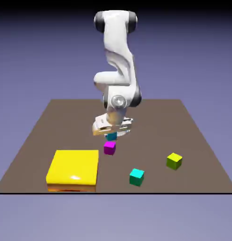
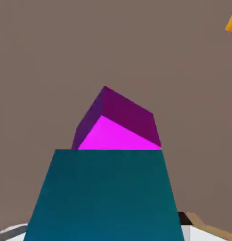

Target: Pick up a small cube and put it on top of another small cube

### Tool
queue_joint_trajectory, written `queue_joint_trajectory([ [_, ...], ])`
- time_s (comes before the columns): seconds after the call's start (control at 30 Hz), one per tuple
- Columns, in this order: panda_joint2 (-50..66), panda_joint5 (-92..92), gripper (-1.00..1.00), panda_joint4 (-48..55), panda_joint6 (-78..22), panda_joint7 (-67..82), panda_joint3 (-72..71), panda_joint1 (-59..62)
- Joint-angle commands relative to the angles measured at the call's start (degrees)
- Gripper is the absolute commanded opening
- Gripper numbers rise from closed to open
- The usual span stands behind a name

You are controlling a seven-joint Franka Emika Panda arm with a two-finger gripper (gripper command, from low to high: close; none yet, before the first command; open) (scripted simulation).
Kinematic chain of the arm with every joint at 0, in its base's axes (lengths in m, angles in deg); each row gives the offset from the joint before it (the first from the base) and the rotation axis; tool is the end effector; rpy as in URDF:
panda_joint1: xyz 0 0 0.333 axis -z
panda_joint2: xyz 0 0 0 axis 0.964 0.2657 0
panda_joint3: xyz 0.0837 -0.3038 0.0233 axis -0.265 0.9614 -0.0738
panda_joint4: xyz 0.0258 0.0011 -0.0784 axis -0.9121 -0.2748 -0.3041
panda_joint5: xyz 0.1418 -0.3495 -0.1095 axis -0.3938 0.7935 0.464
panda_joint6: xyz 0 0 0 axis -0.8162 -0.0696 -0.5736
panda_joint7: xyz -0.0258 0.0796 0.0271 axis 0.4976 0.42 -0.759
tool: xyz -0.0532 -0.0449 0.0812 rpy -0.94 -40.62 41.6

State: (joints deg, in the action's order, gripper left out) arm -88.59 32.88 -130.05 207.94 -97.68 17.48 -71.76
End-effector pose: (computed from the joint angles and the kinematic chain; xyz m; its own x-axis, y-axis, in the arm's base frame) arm 0.2926 -0.0185 0.1805 0.7785 -0.5101 -0.3658 -0.3836 -0.8479 0.3660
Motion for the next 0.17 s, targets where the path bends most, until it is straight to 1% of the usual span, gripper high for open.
queue_joint_trajectory([
  [0.0, 1.8, 0.9, -1.0, -0.8, 2.5, -0.6, 0.2, 0.1],
  [0.03, 2.6, 1.3, -1.0, -1.1, 3.7, -0.8, 0.3, 0.2],
  [0.07, 2.6, 1.3, 1.0, -1.1, 3.7, -0.8, 0.3, 0.2],
  [0.1, 2.6, 1.3, 1.0, -1.1, 3.7, -0.8, 0.3, 0.2],
  [0.13, 0.9, 0.6, 1.0, -0.4, 1.2, -0.4, 0.1, 0.0],
])
